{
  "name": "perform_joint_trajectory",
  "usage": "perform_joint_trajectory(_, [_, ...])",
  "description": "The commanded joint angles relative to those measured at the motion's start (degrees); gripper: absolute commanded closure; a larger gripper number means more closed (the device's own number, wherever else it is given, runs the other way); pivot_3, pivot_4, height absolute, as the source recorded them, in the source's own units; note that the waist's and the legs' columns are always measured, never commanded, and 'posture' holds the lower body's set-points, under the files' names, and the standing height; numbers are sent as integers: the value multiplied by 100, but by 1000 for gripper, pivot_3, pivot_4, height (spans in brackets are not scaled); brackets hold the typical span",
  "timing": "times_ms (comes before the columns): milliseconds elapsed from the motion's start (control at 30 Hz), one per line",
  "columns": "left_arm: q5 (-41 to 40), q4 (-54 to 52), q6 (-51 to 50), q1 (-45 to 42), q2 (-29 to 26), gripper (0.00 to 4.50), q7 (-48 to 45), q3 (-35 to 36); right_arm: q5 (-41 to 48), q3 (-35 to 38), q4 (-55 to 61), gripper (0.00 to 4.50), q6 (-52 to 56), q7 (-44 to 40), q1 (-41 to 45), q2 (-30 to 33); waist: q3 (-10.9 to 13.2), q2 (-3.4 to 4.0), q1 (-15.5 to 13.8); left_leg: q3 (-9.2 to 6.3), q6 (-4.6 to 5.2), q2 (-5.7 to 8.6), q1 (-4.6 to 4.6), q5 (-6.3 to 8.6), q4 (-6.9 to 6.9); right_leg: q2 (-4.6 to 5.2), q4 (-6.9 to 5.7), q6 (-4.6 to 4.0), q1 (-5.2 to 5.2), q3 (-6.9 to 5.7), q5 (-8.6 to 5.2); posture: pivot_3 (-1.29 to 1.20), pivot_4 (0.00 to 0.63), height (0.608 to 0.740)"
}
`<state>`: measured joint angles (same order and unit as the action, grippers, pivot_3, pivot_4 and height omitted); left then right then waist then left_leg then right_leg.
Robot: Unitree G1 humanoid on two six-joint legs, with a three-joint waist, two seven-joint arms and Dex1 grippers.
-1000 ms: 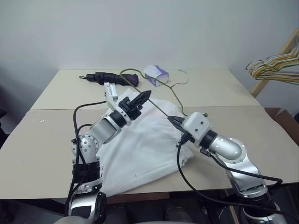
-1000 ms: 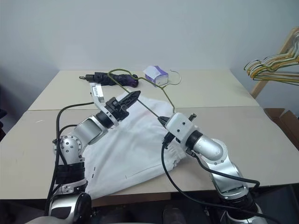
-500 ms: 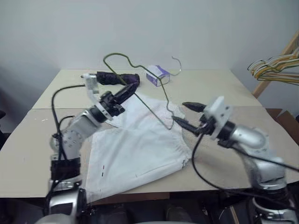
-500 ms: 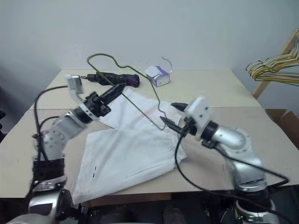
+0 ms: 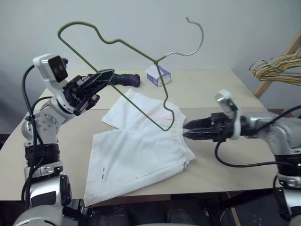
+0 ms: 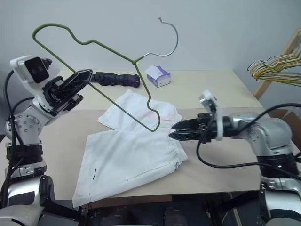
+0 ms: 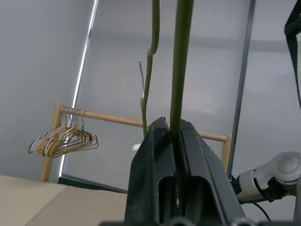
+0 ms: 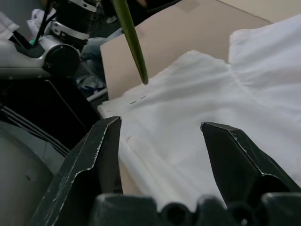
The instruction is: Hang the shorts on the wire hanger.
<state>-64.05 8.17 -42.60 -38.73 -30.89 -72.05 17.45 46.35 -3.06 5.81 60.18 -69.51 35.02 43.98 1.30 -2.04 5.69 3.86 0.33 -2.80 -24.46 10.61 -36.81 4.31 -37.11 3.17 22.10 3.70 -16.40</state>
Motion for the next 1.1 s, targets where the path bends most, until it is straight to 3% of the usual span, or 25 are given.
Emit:
perform_joint_trajectory(33, [51, -42, 114, -158, 82, 4500, -43, 52, 183, 11, 63, 1250, 234, 145, 374, -217, 0, 0, -6, -1, 0, 0, -4, 0, 0, 0, 0, 2, 3, 0, 1, -109, 0, 740])
perform_joint_trajectory(300, [200, -65, 144, -65, 192, 4500, -16, 36, 243, -62, 86, 1250, 545, 382, 801, -663, 0, 1, -7, -2, 0, 1, -10, 0, -3, 0, -1, 6, 5, -1, 4, -113, 0, 740])
perform_joint_trajectory(633, [218, -100, 165, 28, 282, 4500, -28, 106, 198, -216, 202, 1250, 557, 347, 953, -722, 1, 1, -4, -2, 0, 0, -10, 0, -2, 0, -3, 6, 7, -1, 5, -106, 0, 740])
perform_joint_trajectory(733, [237, -108, 197, 46, 311, 4500, -27, 92, 170, -235, 132, 1817, 529, 410, 965, -775, 1, 1, -6, -2, 1, 0, -10, 0, -2, 0, -3, 6, 7, -1, 5, -101, 0, 740])
perform_joint_trajectory(1000, [302, -128, 255, 96, 397, 4500, -44, 36, 137, -227, 84, 4471, 521, 463, 975, -774, 1, 2, -4, -2, 1, 0, -10, 0, -2, -1, -3, 6, 7, -1, 5, -110, 0, 740])
perform_joint_trajectory(1067, [305, -117, 289, 106, 477, 4500, -25, 58, 134, -215, 109, 4471, 530, 476, 954, -762, 1, 2, -4, -3, 1, 0, -10, 0, -3, -1, -3, 6, 6, -1, 5, -114, 0, 740])
perform_joint_trajectory(1100, [300, -112, 275, 105, 499, 4241, -13, 68, 134, -209, 116, 4490, 532, 481, 945, -759, 1, 2, -3, -3, 1, 1, -11, -1, -3, 0, -3, 7, 6, -1, 5, -114, 0, 740])
